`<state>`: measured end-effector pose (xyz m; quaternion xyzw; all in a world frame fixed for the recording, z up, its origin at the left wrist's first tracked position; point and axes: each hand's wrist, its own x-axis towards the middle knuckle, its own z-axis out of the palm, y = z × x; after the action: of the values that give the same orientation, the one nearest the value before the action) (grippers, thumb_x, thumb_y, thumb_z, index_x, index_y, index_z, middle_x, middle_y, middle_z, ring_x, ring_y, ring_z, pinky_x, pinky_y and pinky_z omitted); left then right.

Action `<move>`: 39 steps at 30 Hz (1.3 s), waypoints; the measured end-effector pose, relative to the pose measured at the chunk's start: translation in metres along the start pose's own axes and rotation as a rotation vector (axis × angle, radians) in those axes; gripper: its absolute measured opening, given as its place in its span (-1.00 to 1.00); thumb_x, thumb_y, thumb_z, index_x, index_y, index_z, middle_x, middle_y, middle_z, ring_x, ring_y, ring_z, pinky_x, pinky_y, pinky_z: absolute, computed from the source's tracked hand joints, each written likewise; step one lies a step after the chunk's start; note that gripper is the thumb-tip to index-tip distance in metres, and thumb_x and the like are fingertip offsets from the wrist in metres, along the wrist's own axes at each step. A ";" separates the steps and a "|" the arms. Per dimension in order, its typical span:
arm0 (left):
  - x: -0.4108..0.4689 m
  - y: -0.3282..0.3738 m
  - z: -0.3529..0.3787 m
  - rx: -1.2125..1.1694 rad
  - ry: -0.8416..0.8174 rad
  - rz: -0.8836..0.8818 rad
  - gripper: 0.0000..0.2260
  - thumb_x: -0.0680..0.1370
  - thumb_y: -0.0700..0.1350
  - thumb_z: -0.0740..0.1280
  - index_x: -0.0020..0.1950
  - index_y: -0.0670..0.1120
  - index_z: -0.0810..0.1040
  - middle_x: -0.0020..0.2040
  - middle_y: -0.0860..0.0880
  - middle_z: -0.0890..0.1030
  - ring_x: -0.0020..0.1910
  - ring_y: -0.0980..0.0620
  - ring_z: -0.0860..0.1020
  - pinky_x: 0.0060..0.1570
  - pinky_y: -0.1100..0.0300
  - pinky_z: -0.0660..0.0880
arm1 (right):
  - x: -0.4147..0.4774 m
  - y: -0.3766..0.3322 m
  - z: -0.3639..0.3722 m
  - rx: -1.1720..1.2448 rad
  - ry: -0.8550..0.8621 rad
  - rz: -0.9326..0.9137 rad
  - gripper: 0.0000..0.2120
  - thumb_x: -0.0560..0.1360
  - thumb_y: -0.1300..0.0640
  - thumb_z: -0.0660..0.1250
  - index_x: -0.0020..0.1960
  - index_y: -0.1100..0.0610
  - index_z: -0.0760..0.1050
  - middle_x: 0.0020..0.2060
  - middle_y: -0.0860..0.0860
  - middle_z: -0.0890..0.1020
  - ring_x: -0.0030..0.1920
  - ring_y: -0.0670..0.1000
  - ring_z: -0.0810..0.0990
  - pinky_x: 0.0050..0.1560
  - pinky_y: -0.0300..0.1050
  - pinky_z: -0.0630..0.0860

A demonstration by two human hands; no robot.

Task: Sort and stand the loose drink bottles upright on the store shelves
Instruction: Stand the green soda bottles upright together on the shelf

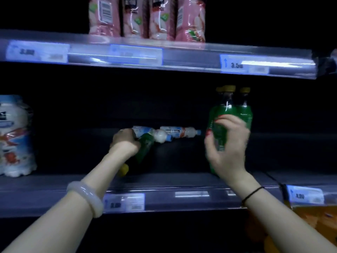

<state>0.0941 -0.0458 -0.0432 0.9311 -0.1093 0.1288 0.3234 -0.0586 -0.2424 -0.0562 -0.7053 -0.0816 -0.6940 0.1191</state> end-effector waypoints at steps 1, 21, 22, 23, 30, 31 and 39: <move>0.004 -0.008 -0.001 0.029 -0.030 0.010 -0.67 0.46 -0.16 0.26 0.21 -0.12 0.55 0.20 -0.19 0.58 0.16 -0.21 0.54 0.13 0.03 0.52 | 0.000 -0.014 0.013 0.021 -0.118 -0.092 -0.73 0.39 0.28 0.33 0.08 0.20 0.46 -0.01 0.18 0.59 0.09 0.11 0.51 0.10 0.06 0.42; 0.019 -0.008 0.020 -0.558 -0.639 0.387 -0.41 0.42 -0.23 0.44 0.37 0.08 0.32 0.25 -0.05 0.51 0.16 -0.01 0.53 0.10 0.11 0.52 | 0.018 -0.036 0.096 0.271 -0.376 0.790 -0.62 0.23 -0.02 0.49 -0.04 -0.03 0.42 -0.05 0.07 0.64 -0.02 0.07 0.62 0.04 0.12 0.58; 0.013 0.002 0.025 -0.607 -0.639 0.396 -0.44 0.42 -0.18 0.45 0.36 0.06 0.33 0.21 -0.04 0.53 0.10 0.02 0.54 -0.04 0.19 0.53 | 0.024 -0.033 0.091 0.214 -0.355 0.818 -0.64 0.28 -0.02 0.49 -0.02 -0.01 0.43 -0.06 0.05 0.64 -0.03 0.06 0.63 0.03 0.09 0.58; 0.008 0.012 0.030 -0.623 -0.614 0.399 -0.47 0.44 -0.14 0.45 0.35 0.03 0.34 0.16 -0.02 0.54 0.04 0.05 0.53 -0.18 0.27 0.49 | 0.027 -0.028 0.086 0.177 -0.344 0.845 -0.63 0.31 -0.03 0.48 0.03 0.02 0.43 -0.05 0.04 0.65 -0.03 0.06 0.63 0.04 0.06 0.59; -0.004 0.041 0.046 -0.652 -0.591 0.425 -0.60 0.51 -0.07 0.37 0.31 0.02 0.36 0.05 -0.08 0.51 -0.01 0.00 0.55 -0.14 0.06 0.62 | 0.015 -0.022 0.048 -0.051 -0.439 0.701 -0.49 0.46 -0.07 0.38 0.30 0.14 0.37 0.06 0.06 0.61 0.08 0.05 0.58 0.00 -0.21 0.50; -0.006 0.044 0.048 -0.648 -0.610 0.412 -0.59 0.50 -0.05 0.37 0.32 0.04 0.35 0.09 -0.11 0.50 0.06 -0.06 0.55 -0.07 -0.06 0.62 | 0.011 -0.021 0.039 -0.185 -0.375 0.620 -0.53 0.46 -0.07 0.36 0.27 0.15 0.41 0.05 0.07 0.59 0.09 0.07 0.54 0.05 -0.12 0.47; -0.031 0.072 0.067 -0.686 -0.684 0.426 -0.55 0.49 -0.02 0.38 0.35 0.02 0.33 0.17 -0.16 0.46 0.15 -0.10 0.52 -0.06 -0.12 0.61 | -0.024 0.024 -0.011 -0.244 -0.289 0.840 -0.52 0.40 0.01 0.42 0.23 0.14 0.36 0.12 0.10 0.51 0.15 0.14 0.51 0.12 0.01 0.45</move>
<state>0.0552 -0.1394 -0.0620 0.7177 -0.4311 -0.1628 0.5220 -0.0626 -0.2674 -0.0818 -0.7758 0.2779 -0.4847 0.2933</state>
